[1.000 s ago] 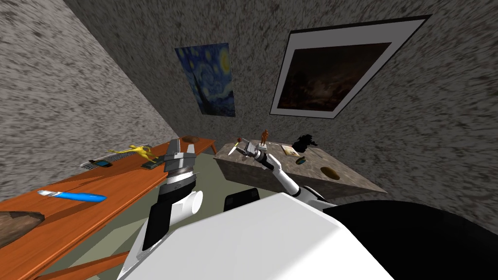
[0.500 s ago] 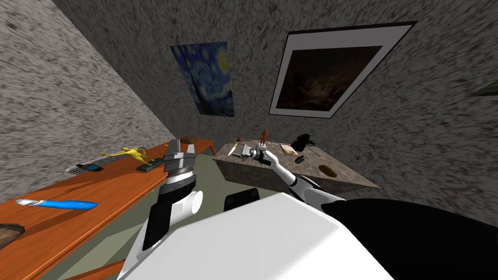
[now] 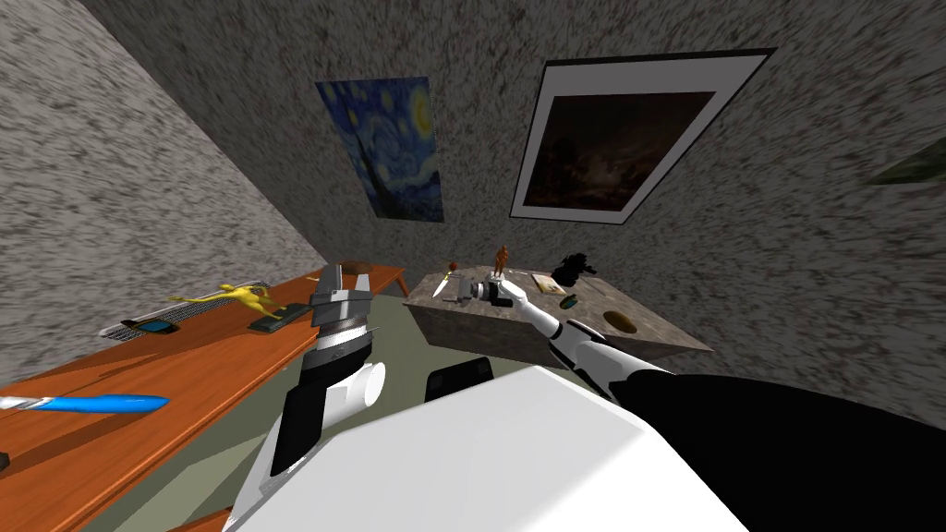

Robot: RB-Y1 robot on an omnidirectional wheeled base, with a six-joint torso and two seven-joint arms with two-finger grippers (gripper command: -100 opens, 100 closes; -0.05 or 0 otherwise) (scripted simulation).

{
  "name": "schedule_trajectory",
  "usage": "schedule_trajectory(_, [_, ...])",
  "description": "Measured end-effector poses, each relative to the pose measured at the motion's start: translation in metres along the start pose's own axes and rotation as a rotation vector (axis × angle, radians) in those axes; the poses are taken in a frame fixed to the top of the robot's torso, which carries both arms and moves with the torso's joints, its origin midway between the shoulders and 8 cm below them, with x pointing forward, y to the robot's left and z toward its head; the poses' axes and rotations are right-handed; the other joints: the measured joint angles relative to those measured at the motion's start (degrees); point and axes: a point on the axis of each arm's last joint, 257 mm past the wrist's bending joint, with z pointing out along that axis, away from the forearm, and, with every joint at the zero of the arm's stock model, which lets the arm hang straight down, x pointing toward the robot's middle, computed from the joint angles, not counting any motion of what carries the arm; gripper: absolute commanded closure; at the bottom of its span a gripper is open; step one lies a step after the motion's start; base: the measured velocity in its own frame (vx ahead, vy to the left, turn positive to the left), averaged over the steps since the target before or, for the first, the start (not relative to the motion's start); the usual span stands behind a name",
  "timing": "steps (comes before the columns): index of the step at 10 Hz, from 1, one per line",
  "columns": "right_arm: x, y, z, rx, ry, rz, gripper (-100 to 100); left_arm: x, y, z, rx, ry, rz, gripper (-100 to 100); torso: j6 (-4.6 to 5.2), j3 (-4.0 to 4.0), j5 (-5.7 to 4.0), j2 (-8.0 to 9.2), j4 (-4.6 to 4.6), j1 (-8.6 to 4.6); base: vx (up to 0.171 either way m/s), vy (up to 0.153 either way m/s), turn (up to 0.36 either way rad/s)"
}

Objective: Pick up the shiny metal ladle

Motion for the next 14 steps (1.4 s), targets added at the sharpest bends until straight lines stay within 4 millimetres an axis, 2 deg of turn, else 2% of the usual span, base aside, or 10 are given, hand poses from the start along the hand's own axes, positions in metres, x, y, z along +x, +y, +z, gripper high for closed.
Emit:
schedule_trajectory(3, [0.035,0.007,-0.004,-0.101,0.124,-0.138,-100,0.000,0.000,0.000,0.000,0.000,0.000,0,0.01,-0.01,0.00,-0.02,-0.01,0.02,0.017,0.032,-0.039])
schedule_trajectory(6, [0.070,0.000,-0.015,-0.188,0.235,-0.271,-100,0.000,0.000,0.000,0.000,0.000,0.000,0,0.00,-0.01,0.00,-0.02,-0.01,0.03,0.020,0.038,-0.037])
schedule_trajectory(7, [0.087,0.000,-0.023,-0.224,0.282,-0.315,-100,0.000,0.000,0.000,0.000,0.000,0.000,0,0.01,-0.03,0.00,-0.05,-0.02,0.02,0.019,0.034,-0.027])
schedule_trajectory(8, [0.094,-0.004,-0.025,-0.253,0.312,-0.362,-100,0.000,0.000,0.000,0.000,0.000,0.000,0,0.00,-0.02,0.00,-0.03,-0.01,0.02,0.018,0.049,-0.038])
schedule_trajectory(11, [0.127,-0.011,-0.054,-0.353,0.435,-0.487,-100,0.000,0.000,0.000,0.000,0.000,0.000,0,0.02,-0.01,0.00,-0.01,-0.01,0.03,0.019,0.041,-0.027])
schedule_trajectory(14, [0.154,-0.028,-0.076,-0.442,0.537,-0.599,-100,0.000,0.000,0.000,0.000,0.000,0.000,0,-0.01,-0.02,0.01,-0.03,-0.01,0.04,0.023,0.044,-0.022])
